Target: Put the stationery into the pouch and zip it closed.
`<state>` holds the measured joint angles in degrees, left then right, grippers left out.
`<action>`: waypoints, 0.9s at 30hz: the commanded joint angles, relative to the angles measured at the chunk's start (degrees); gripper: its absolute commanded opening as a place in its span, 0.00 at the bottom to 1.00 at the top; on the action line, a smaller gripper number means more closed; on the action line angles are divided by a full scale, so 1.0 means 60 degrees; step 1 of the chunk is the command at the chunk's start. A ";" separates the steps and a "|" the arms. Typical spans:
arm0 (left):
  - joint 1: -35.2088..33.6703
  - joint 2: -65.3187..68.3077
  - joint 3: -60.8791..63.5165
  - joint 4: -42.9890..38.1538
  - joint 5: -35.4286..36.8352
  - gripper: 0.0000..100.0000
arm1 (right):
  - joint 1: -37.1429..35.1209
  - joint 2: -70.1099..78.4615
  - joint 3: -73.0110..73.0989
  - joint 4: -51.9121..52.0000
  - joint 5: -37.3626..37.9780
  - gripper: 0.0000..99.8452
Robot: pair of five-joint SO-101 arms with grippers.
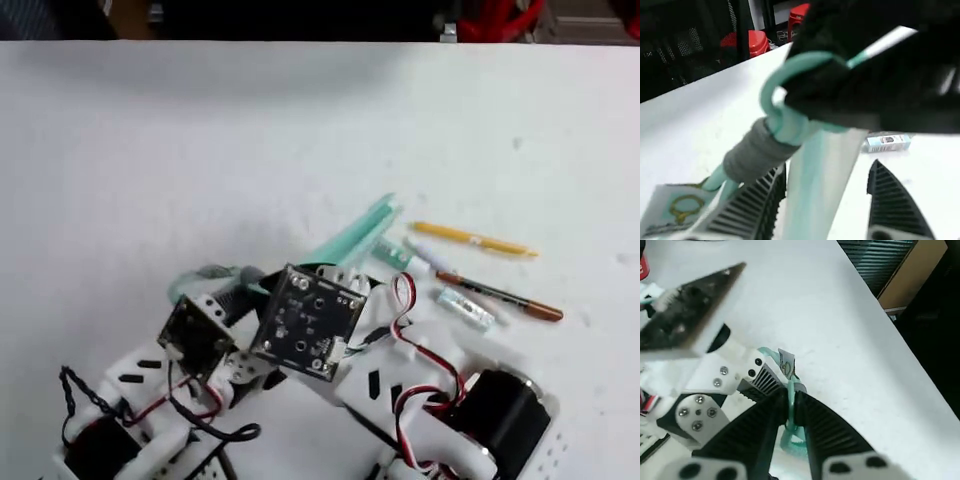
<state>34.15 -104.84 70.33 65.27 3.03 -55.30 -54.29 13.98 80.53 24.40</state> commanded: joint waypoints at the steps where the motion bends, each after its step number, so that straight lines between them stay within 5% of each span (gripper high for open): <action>1: 0.0051 0.0037 -0.0601 -0.0044 0.0190 0.27 | 0.0110 -0.0095 -0.0264 -0.0315 -0.0410 0.02; 6: 0.0095 0.0037 -0.0190 -0.1040 0.0176 0.25 | -0.0300 -0.0095 -0.0234 -0.0330 -0.0645 0.02; 15: 0.0916 0.0051 0.1070 -0.1978 -0.1158 0.01 | -0.0315 -0.0110 -0.0293 -0.0374 -0.0586 0.02; 27: 0.0916 0.0037 0.1231 -0.2022 -0.1143 0.02 | 0.2000 -0.0930 0.0000 -0.1487 -0.0850 0.02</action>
<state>38.37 -105.01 76.48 53.32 -3.30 -46.15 -57.80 12.92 75.34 20.79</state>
